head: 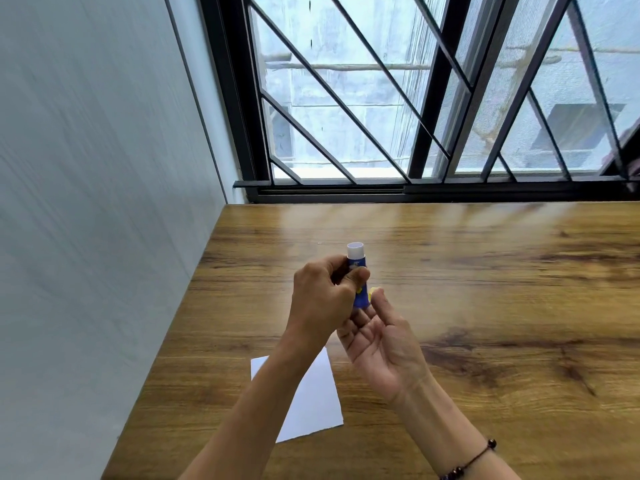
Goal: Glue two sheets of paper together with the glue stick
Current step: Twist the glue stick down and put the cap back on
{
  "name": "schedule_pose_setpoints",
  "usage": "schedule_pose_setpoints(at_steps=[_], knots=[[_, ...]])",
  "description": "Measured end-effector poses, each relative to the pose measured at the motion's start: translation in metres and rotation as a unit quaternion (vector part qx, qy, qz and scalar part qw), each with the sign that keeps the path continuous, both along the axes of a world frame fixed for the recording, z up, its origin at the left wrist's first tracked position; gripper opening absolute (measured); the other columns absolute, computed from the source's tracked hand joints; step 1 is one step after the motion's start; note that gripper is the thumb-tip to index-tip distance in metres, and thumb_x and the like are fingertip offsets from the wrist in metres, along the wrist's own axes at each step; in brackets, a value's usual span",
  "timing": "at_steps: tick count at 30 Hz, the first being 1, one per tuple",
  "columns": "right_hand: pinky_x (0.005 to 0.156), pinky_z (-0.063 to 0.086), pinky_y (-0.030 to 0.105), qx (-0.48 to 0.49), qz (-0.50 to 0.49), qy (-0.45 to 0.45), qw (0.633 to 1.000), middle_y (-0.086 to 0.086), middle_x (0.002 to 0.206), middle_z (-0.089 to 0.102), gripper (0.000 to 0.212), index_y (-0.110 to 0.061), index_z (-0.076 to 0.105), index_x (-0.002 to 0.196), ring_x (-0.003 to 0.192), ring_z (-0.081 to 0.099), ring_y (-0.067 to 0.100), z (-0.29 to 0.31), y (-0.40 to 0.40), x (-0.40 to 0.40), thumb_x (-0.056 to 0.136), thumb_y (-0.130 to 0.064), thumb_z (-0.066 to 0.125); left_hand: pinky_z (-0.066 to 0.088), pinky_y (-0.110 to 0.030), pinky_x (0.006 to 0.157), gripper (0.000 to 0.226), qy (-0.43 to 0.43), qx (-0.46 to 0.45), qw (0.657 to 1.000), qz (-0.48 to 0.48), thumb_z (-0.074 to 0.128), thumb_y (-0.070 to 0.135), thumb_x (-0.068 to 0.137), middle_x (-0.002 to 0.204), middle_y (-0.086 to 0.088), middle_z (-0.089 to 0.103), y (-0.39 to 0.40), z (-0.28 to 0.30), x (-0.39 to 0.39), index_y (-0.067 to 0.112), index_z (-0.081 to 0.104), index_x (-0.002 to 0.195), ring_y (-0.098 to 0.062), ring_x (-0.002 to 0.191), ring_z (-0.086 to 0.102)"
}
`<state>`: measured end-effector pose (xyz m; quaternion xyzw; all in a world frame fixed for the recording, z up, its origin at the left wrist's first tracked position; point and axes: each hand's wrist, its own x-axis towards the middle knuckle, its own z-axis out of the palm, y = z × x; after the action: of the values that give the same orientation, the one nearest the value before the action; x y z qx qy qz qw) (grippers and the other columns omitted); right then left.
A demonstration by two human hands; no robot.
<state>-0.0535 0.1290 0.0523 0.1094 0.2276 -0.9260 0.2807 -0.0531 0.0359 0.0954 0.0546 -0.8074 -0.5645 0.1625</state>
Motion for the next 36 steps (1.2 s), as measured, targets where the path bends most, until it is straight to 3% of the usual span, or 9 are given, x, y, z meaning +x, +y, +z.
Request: schedule_pose_setpoints(at_steps=[5, 13, 16, 19, 21, 24, 28, 33, 36], knots=[[0.043, 0.049, 0.019, 0.016, 0.000, -0.016, 1.000, 0.008, 0.054, 0.062, 0.049, -0.002, 0.073, 0.065, 0.043, 0.056, 0.012, 0.0003, -0.0044, 0.0009, 0.092, -0.030, 0.044, 0.051, -0.028, 0.055, 0.009, -0.008, -0.002, 1.000, 0.014, 0.063, 0.018, 0.082, 0.069, -0.008, 0.066, -0.0011, -0.0014, 0.0043, 0.010, 0.067, 0.083, -0.016, 0.054, 0.056], [0.050, 0.054, 0.021, 0.031, -0.013, 0.008, 0.999, 0.013, 0.067, 0.067, 0.023, 0.000, 0.069, 0.082, 0.054, 0.064, 0.015, 0.0005, -0.0041, 0.0014, 0.084, -0.017, 0.054, 0.056, -0.039, 0.076, 0.013, -0.007, -0.001, 1.000, 0.018, 0.063, 0.016, 0.082, 0.082, -0.008, 0.069, -0.0046, -0.0003, 0.0063, 0.008, 0.068, 0.090, -0.025, 0.080, 0.065], [0.047, 0.053, 0.020, 0.016, 0.005, -0.012, 1.000, 0.010, 0.059, 0.065, 0.040, -0.001, 0.073, 0.066, 0.047, 0.060, 0.014, 0.0009, -0.0048, 0.0029, 0.085, -0.030, 0.052, 0.056, -0.028, 0.059, 0.009, -0.003, 0.005, 1.000, 0.015, 0.062, 0.016, 0.082, 0.073, -0.009, 0.067, -0.0054, 0.0000, 0.0060, 0.009, 0.068, 0.085, -0.016, 0.060, 0.063], [0.039, 0.047, 0.018, 0.007, 0.015, -0.024, 1.000, 0.007, 0.051, 0.060, 0.046, -0.001, 0.072, 0.064, 0.040, 0.054, 0.011, 0.0010, -0.0050, 0.0014, 0.089, -0.031, 0.047, 0.042, -0.010, 0.039, 0.005, -0.003, 0.020, 1.000, 0.002, 0.061, 0.015, 0.083, 0.060, -0.001, 0.061, -0.0041, 0.0015, 0.0078, 0.013, 0.064, 0.080, -0.005, 0.038, 0.055], [0.040, 0.047, 0.018, 0.002, 0.016, -0.016, 1.000, 0.009, 0.053, 0.060, 0.036, 0.001, 0.071, 0.069, 0.041, 0.054, 0.012, 0.0017, -0.0042, -0.0003, 0.085, -0.024, 0.050, 0.043, -0.008, 0.042, 0.004, 0.003, 0.021, 1.000, 0.000, 0.061, 0.015, 0.083, 0.063, 0.003, 0.062, -0.0040, 0.0015, 0.0077, 0.015, 0.065, 0.082, -0.004, 0.045, 0.059], [0.047, 0.052, 0.020, 0.014, 0.006, 0.019, 1.000, 0.013, 0.065, 0.066, 0.022, 0.002, 0.069, 0.080, 0.050, 0.061, 0.014, 0.0019, -0.0014, -0.0007, 0.075, -0.016, 0.058, 0.053, -0.017, 0.064, 0.012, 0.004, -0.002, 1.000, 0.003, 0.062, 0.018, 0.083, 0.077, 0.000, 0.066, -0.0052, 0.0010, 0.0059, 0.012, 0.068, 0.091, -0.009, 0.068, 0.062], [0.051, 0.055, 0.021, 0.010, 0.010, 0.031, 0.999, 0.014, 0.069, 0.068, 0.021, 0.000, 0.073, 0.073, 0.055, 0.064, 0.016, 0.0023, 0.0001, 0.0006, 0.076, -0.016, 0.059, 0.053, -0.024, 0.072, 0.015, -0.001, 0.006, 1.000, 0.001, 0.062, 0.018, 0.083, 0.082, -0.001, 0.066, -0.0055, 0.0011, 0.0051, 0.010, 0.067, 0.094, -0.015, 0.077, 0.062], [0.041, 0.048, 0.018, -0.011, 0.026, -0.016, 0.999, 0.008, 0.056, 0.063, 0.042, -0.001, 0.072, 0.073, 0.042, 0.056, 0.012, 0.0009, -0.0032, 0.0009, 0.089, -0.031, 0.047, 0.046, -0.016, 0.040, 0.006, -0.009, 0.021, 1.000, 0.005, 0.061, 0.017, 0.083, 0.064, -0.002, 0.062, -0.0033, 0.0018, 0.0052, 0.014, 0.064, 0.079, -0.007, 0.039, 0.054], [0.042, 0.048, 0.017, -0.002, 0.029, 0.009, 1.000, 0.009, 0.056, 0.063, 0.032, 0.000, 0.073, 0.068, 0.044, 0.056, 0.011, 0.0024, -0.0028, -0.0028, 0.079, -0.022, 0.052, 0.048, -0.013, 0.046, 0.006, -0.004, 0.019, 1.000, 0.005, 0.061, 0.016, 0.083, 0.067, 0.000, 0.064, -0.0048, 0.0013, 0.0046, 0.013, 0.066, 0.083, -0.006, 0.045, 0.057]])
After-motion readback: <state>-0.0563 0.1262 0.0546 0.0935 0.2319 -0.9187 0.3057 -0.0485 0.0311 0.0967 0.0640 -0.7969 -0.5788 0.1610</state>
